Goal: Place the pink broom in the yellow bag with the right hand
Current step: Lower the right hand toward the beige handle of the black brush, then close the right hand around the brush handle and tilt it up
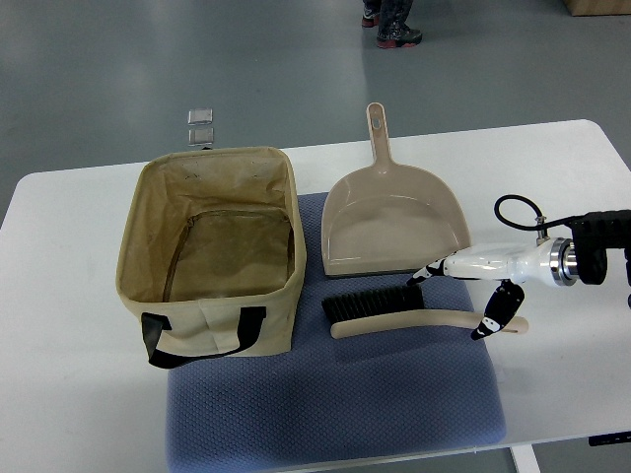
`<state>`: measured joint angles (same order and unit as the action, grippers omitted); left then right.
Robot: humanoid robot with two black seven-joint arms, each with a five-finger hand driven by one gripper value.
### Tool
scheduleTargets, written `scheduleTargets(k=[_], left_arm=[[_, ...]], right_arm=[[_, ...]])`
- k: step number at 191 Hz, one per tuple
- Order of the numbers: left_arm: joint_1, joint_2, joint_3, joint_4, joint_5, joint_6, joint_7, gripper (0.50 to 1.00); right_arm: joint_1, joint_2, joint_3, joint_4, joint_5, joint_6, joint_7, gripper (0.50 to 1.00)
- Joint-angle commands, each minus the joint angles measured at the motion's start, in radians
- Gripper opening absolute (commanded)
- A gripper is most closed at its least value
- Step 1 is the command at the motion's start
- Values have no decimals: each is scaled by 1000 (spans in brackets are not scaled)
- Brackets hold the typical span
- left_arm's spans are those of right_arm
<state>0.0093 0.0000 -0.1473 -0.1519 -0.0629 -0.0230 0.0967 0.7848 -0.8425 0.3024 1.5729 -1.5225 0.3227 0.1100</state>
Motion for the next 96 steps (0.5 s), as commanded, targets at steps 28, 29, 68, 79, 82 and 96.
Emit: scheduleTargets(k=[28,29,68,79,82,96], left_arm=[[0,0,0,0,0,0,0,1000],[0,0,0,0,0,0,0,1000],[0,0,0,0,0,0,0,1000],[0,0,0,0,0,0,0,1000],[0,0,0,0,0,0,0,1000],[0,0,0,0,0,0,0,1000]], right_arm=[[-13,45,4,-45,-19,-31,-29,928],[-13,45,4,-45,-19,-31,-29,928],[-62,45,9,-56,-19,-77,-33,924],[-70,46,10,-57,-22,-91,-39,919],[-71,46,10,-57,-22,-96,-41,919],[-71,46,14,-57,-22,-105,-41,913]])
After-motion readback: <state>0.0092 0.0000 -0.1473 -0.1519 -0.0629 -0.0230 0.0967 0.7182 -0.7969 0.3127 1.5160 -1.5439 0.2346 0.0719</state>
